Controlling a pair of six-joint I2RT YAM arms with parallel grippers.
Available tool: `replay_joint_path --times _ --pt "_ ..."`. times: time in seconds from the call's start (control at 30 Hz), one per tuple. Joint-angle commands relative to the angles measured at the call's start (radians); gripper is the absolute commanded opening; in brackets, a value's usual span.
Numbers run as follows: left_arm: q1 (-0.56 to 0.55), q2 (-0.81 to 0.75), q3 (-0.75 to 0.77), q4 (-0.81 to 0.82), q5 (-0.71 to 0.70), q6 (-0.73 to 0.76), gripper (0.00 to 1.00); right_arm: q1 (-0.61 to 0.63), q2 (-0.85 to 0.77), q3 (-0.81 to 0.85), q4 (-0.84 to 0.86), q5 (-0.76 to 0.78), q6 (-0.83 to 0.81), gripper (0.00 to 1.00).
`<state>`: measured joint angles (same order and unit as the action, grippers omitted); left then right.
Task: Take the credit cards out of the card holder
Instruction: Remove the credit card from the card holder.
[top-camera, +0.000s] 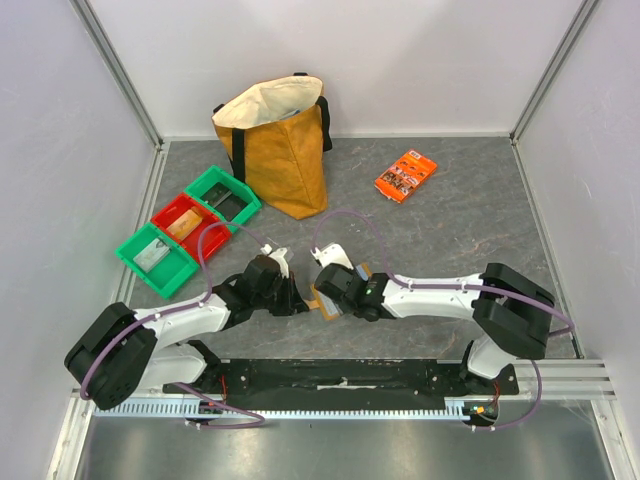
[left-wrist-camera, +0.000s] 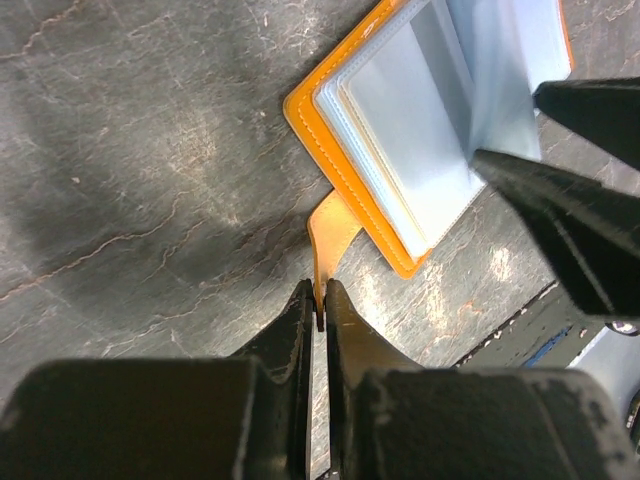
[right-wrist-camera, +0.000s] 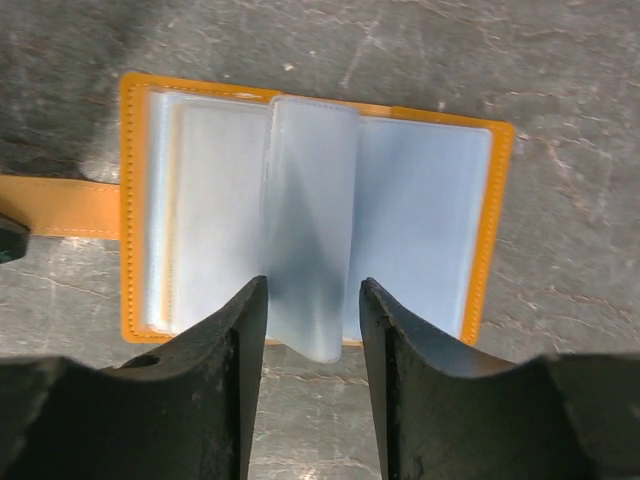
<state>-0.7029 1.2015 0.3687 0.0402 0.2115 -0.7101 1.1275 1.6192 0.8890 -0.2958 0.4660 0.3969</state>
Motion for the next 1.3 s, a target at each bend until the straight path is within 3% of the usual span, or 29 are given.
replay_joint_path --times 0.0,0.13,0.3,0.4,0.5,0.67,0.9,1.27 --pt "-0.001 -0.013 0.009 -0.020 0.003 0.011 0.02 -0.005 -0.058 0.031 -0.060 0.123 -0.003 0.46" --pt "-0.001 -0.022 0.001 -0.029 0.008 0.012 0.02 -0.034 -0.055 0.051 -0.135 0.245 0.031 0.47" --pt "-0.001 -0.034 -0.004 -0.034 0.011 0.012 0.02 -0.112 -0.082 0.054 -0.246 0.373 0.117 0.56" --pt "-0.001 -0.037 -0.004 -0.033 0.011 0.014 0.02 -0.101 -0.151 0.047 -0.180 0.272 0.048 0.57" --pt "-0.001 -0.030 -0.004 -0.022 0.011 0.012 0.02 -0.063 -0.220 0.031 -0.051 0.076 -0.036 0.59" --pt "-0.001 -0.016 -0.004 -0.016 0.020 0.011 0.02 -0.006 -0.197 0.048 0.046 -0.082 -0.089 0.64" --pt "-0.003 -0.033 -0.008 -0.017 0.020 0.008 0.02 0.052 -0.015 0.111 0.017 -0.043 -0.082 0.76" --pt "-0.003 -0.039 -0.016 -0.016 0.019 0.004 0.02 0.055 0.068 0.108 0.003 -0.021 -0.067 0.70"
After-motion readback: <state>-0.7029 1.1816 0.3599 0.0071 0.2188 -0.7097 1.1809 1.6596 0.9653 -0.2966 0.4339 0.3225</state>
